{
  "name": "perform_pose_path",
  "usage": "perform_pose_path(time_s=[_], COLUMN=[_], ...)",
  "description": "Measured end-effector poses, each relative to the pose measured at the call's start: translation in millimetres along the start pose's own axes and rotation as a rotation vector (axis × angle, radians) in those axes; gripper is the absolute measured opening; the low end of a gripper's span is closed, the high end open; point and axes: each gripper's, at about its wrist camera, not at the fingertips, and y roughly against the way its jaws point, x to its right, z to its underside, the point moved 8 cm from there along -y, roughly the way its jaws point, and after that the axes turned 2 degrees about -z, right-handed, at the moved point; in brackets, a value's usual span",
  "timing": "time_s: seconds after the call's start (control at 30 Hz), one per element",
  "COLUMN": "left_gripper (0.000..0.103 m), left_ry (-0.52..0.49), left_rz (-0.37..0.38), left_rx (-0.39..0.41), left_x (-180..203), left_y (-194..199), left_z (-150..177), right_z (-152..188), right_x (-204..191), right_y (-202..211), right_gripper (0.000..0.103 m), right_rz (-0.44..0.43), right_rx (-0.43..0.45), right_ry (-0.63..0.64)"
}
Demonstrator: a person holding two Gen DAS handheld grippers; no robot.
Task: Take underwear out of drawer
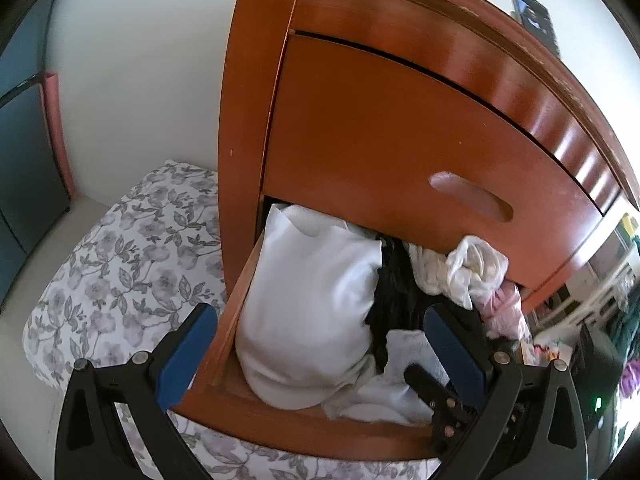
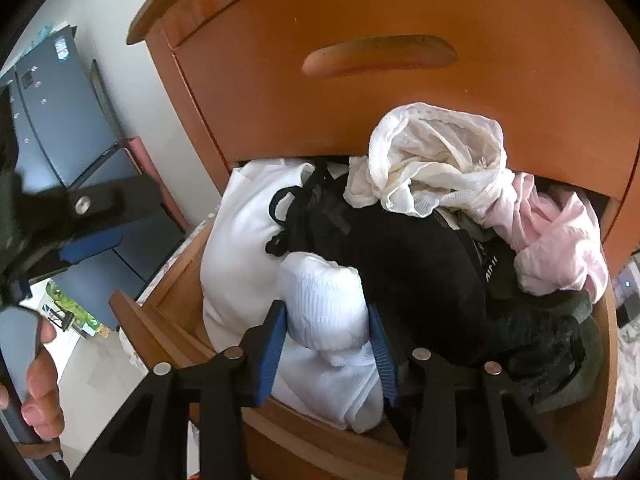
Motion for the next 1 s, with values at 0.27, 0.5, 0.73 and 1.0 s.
perform_pose_path(time_s=[0.27,0.5,0.73,1.0], left_gripper=[0.103,0.103,0.103,0.103], left_ry=[0.046,0.105,0.059,0.016], left_rz=[-0.008,0.001,0.073,0.183], left_rx=[0.034,0.058,0.097,0.078], left_x=[21,27,49,80], left_y=[-11,-14,-14,-43], left_z=[-10,-20,-38,-32], right_z=[-4,-12,-32,-30], right_x=[16,35,60,110], right_y=[10,35,70,105], right_gripper=[0.038,0.038,0.038,0.038], right_rz=[-0.122,-0.167,-0.105,0.049], right_rx=[0.054,0.131,0.252,0.367], right_ry=[-0.083,-0.142,-0.172,-0.334])
